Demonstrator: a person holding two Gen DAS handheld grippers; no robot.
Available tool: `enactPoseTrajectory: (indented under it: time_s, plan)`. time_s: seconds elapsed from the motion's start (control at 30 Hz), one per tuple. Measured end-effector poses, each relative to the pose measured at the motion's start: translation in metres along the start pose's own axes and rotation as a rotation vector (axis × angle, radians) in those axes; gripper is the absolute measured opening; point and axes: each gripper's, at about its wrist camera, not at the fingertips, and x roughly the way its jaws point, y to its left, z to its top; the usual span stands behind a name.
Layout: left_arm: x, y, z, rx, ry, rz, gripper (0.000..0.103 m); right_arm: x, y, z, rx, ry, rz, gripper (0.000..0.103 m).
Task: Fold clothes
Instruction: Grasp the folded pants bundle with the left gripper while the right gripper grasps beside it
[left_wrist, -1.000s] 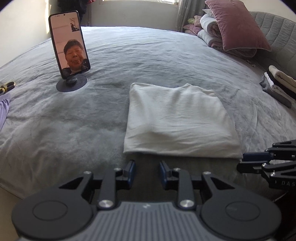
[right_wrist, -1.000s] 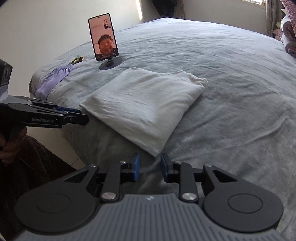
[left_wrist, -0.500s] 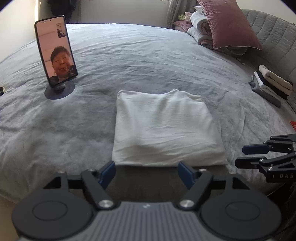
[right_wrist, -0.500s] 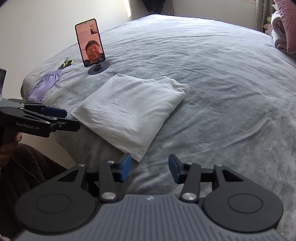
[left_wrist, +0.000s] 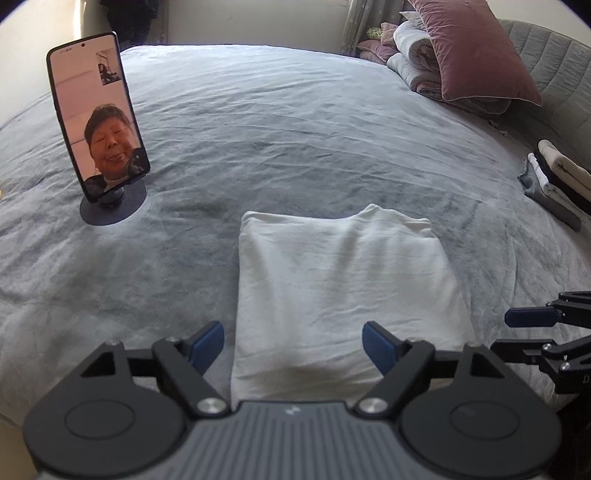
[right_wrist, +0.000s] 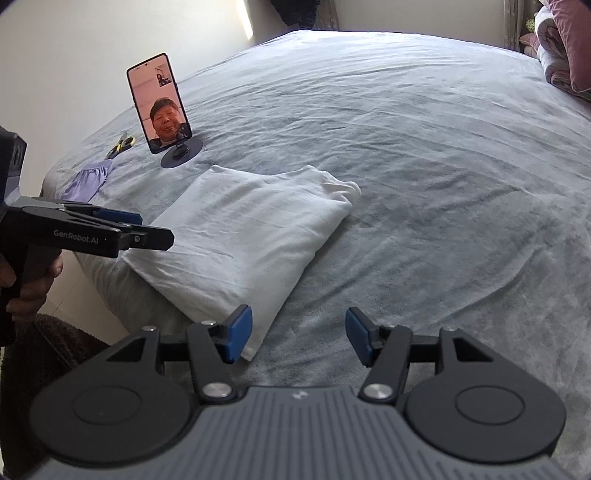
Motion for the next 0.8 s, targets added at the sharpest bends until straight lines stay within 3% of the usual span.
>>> enactPoseTrajectory:
  time_s: [0.3,0.8]
  plan:
    - [0.022,0.007,0.009,-0.018,-0.048,0.087,0.083,0.017,-0.014,0.012,0.066,-0.039,-0.005,0.060]
    - [0.052,0.007,0.026,-0.011,-0.117,0.136,0.084,0.063,-0.003,0.040,0.079,-0.108,-0.060,0.060]
